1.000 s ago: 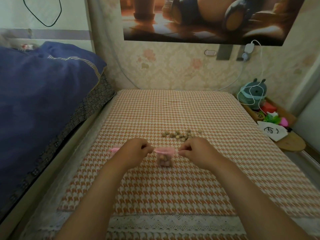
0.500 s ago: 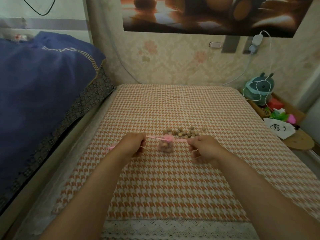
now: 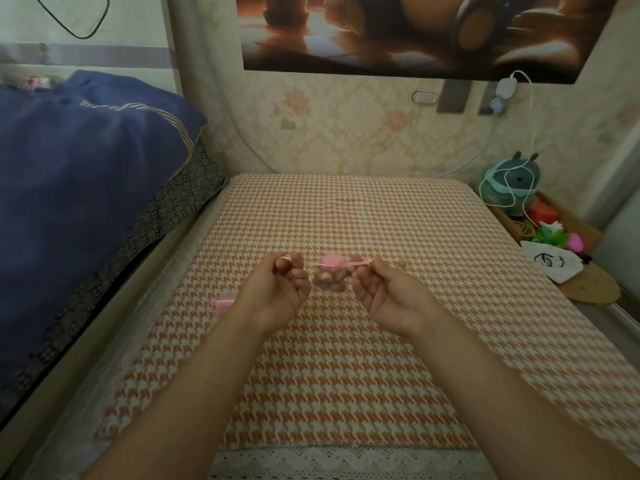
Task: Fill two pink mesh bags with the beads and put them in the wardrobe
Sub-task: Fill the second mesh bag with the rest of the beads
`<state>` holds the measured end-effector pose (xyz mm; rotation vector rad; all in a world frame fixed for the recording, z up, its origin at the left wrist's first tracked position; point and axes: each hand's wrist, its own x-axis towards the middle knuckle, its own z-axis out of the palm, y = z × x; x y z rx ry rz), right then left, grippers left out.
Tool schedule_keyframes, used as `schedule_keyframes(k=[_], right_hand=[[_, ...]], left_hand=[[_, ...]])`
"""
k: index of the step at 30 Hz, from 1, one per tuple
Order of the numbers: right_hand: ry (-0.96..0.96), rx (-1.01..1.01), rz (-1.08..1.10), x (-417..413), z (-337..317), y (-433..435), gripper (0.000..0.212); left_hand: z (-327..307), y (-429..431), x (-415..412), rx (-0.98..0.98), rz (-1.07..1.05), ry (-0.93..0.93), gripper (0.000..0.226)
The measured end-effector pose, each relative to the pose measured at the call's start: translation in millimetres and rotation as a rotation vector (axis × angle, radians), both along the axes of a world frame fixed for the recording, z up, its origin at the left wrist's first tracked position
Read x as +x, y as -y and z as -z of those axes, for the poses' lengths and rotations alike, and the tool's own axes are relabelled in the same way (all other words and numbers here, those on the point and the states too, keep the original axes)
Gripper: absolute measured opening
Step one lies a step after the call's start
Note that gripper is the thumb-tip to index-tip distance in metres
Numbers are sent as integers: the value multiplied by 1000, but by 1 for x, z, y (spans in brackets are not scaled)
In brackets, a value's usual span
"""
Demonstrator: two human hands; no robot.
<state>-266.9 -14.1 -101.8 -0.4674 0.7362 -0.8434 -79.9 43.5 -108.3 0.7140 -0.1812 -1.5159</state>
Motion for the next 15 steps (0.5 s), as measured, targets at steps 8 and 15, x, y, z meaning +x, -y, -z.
schedule_keyframes(k=[8,15], right_hand=[[-467,-296,34,-22,0,11,23],[-995,-956,-204,4,12,-8,37]], left_hand=[[4,0,20,135,-33,344,37],[-4,-1,10,148,69,503,39]])
